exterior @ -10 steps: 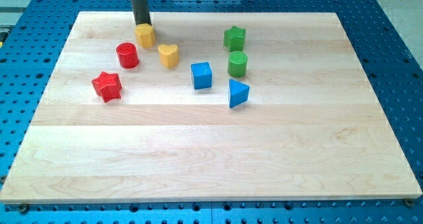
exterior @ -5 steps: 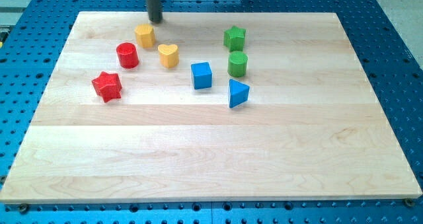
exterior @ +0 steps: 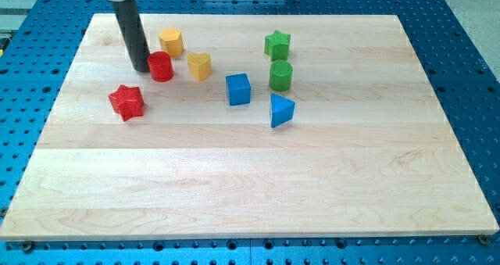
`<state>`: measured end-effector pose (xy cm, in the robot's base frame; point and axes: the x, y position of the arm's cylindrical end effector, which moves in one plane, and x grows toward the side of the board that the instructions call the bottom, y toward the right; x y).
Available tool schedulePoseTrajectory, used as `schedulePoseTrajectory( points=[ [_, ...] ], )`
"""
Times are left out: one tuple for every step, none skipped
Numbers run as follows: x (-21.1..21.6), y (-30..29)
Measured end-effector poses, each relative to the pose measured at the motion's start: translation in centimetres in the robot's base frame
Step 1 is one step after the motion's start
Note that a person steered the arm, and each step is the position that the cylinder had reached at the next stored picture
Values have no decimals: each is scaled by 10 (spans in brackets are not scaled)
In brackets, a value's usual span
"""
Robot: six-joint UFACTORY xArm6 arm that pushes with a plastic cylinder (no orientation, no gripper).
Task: Push the red circle into the green star
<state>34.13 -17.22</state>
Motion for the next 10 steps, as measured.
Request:
schedulePoseTrajectory(
  points=[
    [44,9],
    [2,36],
    [-13,18],
    [-54,67],
    [-60,123],
    [-77,143],
    [-107,124],
    [-92,187],
    [-44,217],
    [-47,203]
  ],
)
